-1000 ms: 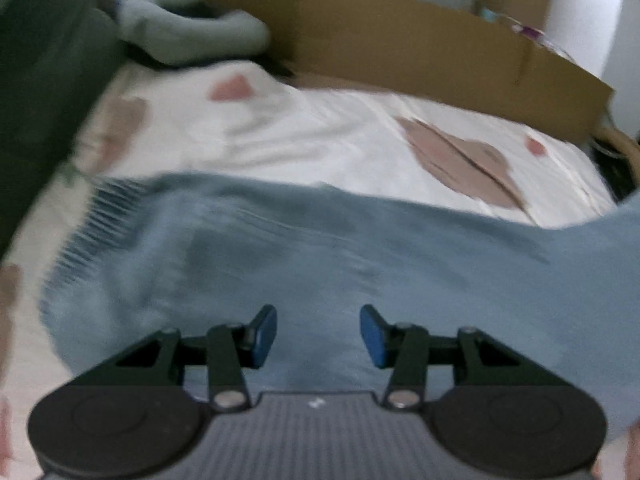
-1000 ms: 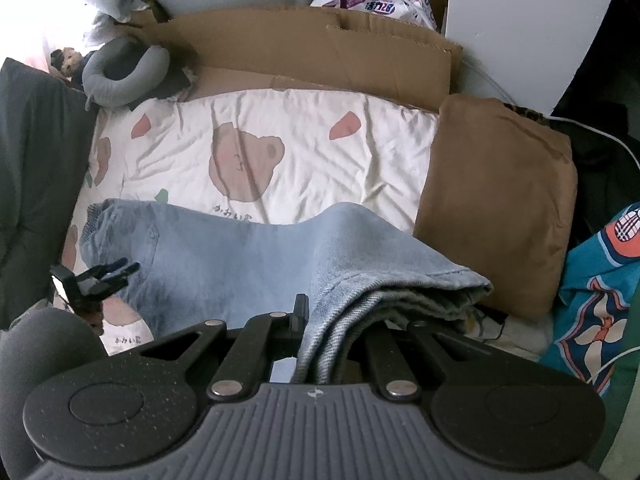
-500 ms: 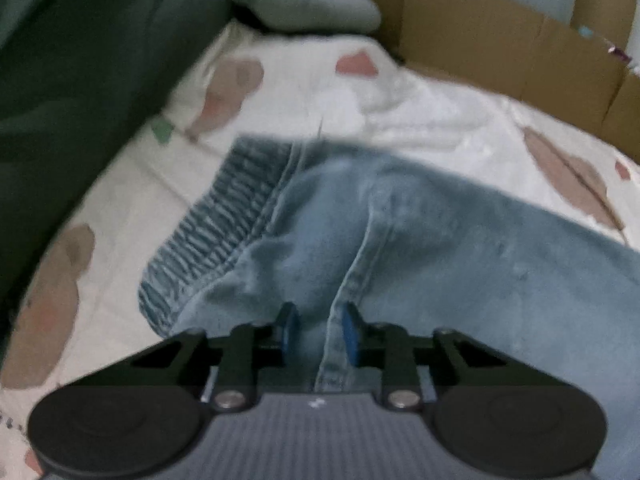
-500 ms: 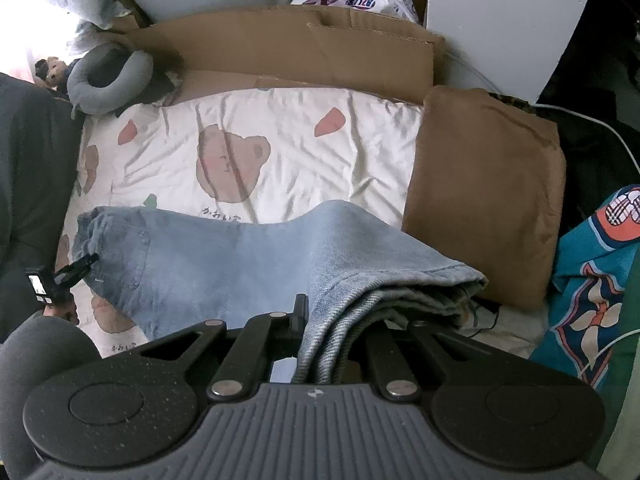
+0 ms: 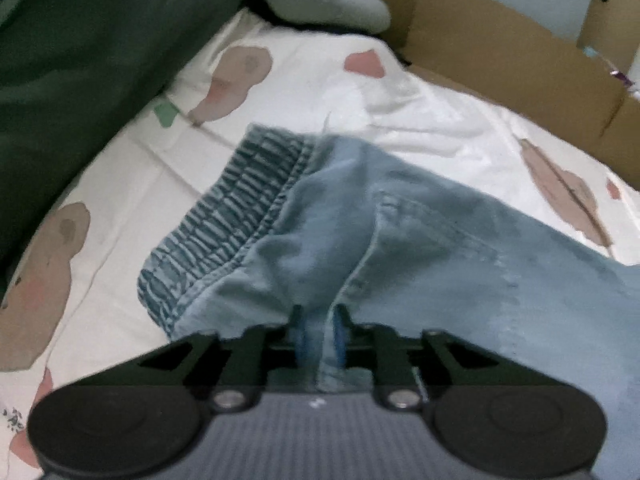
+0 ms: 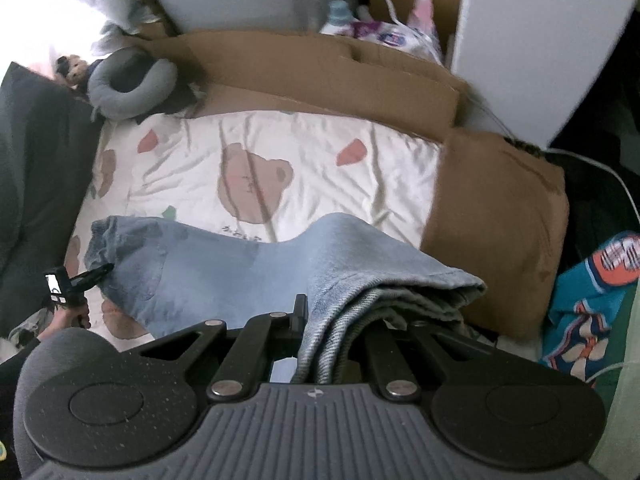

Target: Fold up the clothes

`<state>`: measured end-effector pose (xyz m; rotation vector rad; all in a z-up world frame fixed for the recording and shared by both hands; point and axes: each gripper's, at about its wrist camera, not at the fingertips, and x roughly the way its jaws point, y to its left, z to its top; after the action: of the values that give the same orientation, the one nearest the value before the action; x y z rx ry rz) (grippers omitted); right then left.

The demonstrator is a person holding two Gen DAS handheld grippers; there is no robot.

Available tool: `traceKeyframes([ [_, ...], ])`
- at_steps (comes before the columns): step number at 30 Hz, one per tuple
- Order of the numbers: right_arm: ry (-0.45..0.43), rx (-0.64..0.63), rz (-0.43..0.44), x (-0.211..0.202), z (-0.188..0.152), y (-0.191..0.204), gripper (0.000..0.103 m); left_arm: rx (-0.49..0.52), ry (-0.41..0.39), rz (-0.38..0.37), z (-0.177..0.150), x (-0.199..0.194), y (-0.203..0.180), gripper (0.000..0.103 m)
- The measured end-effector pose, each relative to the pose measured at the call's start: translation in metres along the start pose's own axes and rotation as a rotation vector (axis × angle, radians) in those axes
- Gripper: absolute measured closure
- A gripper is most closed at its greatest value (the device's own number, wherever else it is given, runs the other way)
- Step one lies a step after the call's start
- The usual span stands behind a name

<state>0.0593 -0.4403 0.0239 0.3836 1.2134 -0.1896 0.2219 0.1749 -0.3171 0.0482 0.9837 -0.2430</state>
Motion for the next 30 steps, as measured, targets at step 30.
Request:
traceKeyframes([
  [30, 0.047, -0.334, 0.116, 0.028, 0.079, 0.190, 0.098, -0.044, -0.059, -0.081, 0.056, 0.040, 0.019, 0.075],
])
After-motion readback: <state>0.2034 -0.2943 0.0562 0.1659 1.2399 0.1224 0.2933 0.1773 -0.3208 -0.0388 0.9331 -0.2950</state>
